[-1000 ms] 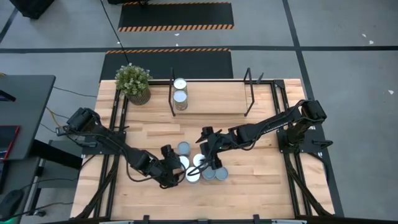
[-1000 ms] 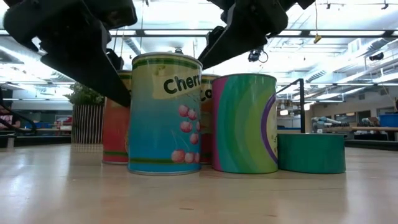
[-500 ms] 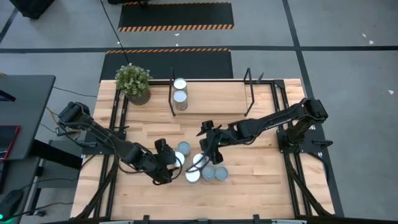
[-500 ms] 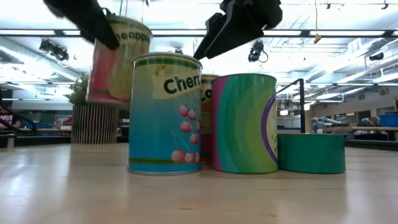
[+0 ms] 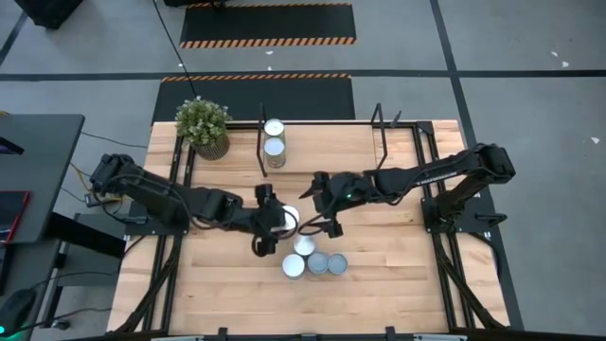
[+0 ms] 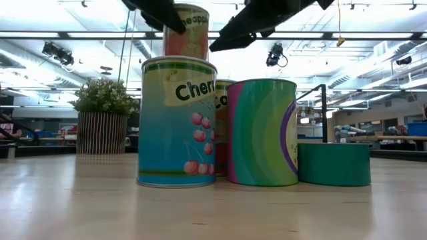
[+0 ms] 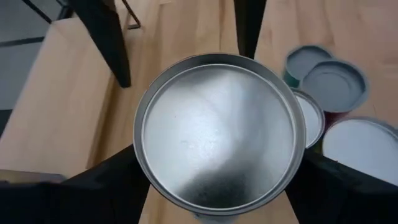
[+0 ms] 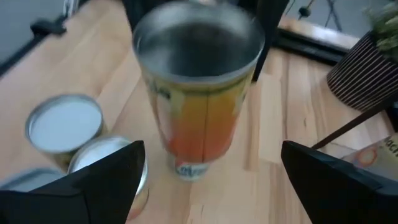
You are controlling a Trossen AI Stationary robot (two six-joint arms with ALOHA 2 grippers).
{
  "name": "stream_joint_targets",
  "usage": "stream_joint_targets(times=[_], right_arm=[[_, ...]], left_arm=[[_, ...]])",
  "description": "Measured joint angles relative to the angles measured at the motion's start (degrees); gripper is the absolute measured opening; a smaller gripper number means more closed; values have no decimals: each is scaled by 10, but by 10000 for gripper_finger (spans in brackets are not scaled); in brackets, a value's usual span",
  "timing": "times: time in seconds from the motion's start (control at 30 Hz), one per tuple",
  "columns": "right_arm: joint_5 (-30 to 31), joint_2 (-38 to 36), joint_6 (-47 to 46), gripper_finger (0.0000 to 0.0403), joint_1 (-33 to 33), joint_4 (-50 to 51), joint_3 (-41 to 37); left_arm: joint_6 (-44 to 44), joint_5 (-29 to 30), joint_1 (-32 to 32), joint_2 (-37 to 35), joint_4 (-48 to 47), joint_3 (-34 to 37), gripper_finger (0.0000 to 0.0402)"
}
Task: Pick and place cans onto a shelf
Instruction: Put the canned pineapple on the shelf
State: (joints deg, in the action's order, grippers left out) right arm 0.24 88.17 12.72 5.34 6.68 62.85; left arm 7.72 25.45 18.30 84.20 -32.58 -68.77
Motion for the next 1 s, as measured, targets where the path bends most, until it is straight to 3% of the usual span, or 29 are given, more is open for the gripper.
stream_joint_targets(times=[0.5,0.87,1.0], right_arm=[[1,-3,-24,383,-14,-70,-33],[-17,-3,-22,320,-18,-70,-33],[-18,-3,-22,316,-18,-70,-33]], left_arm=[[-101,-28,-48,0,116,0,311],[-119,-26,-48,0,134,1,314],[-116,-24,-48,0,136,1,315]])
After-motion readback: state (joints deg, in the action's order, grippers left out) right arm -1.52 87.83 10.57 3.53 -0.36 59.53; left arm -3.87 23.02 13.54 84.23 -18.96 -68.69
